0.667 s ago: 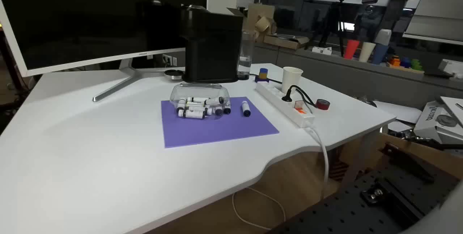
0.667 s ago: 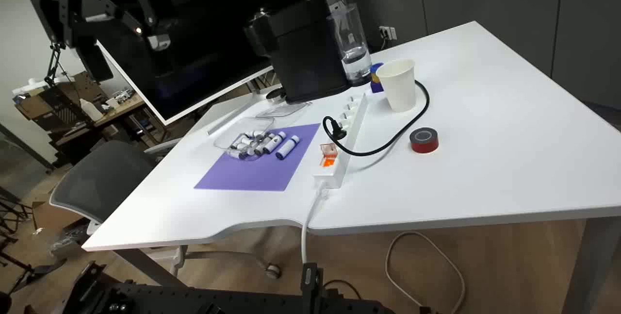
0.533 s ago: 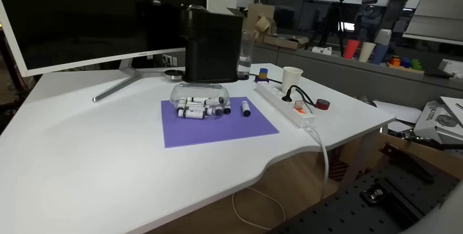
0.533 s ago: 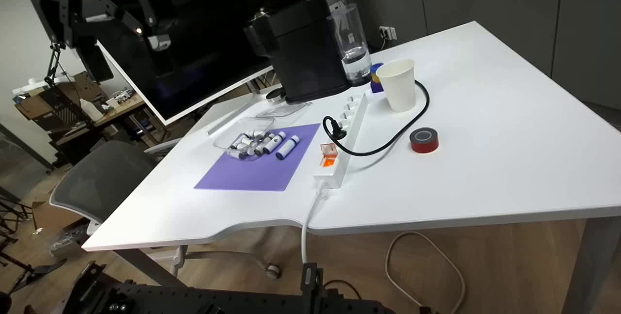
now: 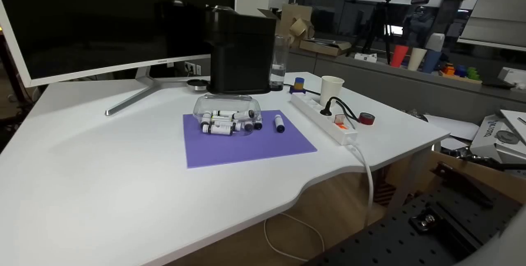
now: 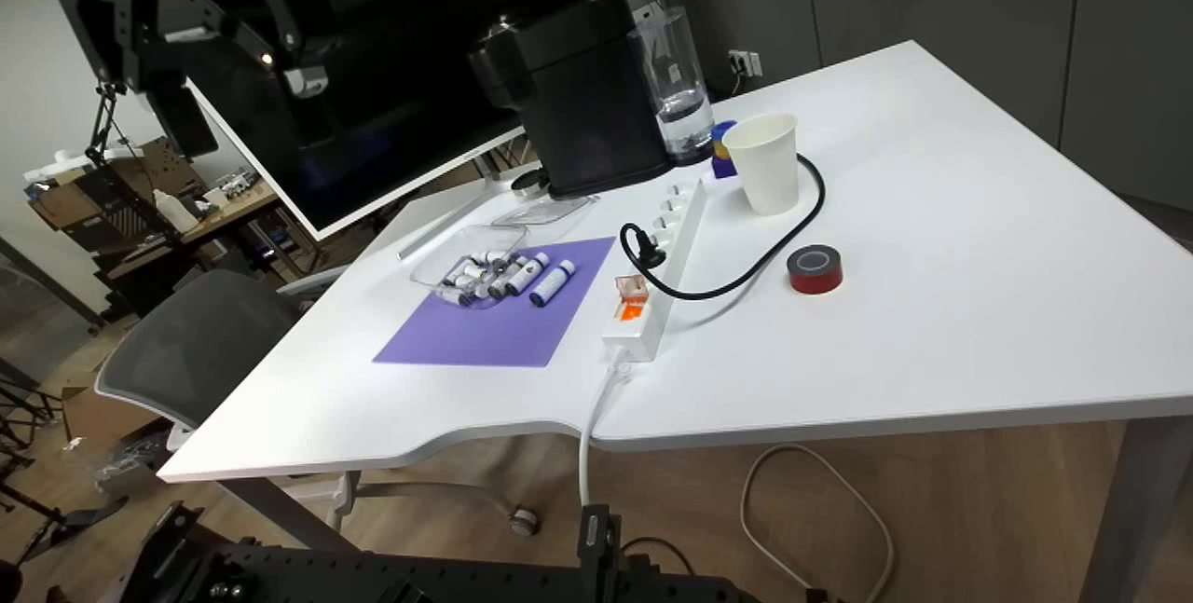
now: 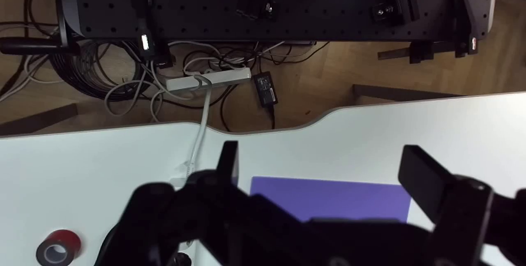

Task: Pick the bottle on the mat and put it in the box

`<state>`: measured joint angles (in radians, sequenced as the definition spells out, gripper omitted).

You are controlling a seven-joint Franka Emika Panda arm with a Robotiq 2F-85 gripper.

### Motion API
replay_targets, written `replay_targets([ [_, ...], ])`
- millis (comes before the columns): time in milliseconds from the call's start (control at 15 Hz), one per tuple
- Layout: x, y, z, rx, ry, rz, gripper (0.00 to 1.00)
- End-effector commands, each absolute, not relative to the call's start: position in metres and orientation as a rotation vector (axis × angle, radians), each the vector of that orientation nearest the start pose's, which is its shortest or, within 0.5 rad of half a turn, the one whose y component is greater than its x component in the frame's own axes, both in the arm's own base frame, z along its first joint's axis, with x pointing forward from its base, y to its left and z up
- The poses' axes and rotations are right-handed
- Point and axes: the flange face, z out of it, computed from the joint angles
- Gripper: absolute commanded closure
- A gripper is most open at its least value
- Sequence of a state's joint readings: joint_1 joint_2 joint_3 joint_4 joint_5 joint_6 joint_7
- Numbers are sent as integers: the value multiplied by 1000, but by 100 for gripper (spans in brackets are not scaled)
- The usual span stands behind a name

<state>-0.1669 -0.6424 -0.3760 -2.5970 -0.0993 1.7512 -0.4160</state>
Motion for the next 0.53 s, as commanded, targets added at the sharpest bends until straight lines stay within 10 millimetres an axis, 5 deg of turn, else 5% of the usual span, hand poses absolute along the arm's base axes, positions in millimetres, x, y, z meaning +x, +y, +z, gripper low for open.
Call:
replay_targets([
  [0,282,-179,431,-2919,2,231,0],
  [200,288,-182,429,-2938,47,196,0],
  [467,332,-200,408,-3042,141,40,0],
])
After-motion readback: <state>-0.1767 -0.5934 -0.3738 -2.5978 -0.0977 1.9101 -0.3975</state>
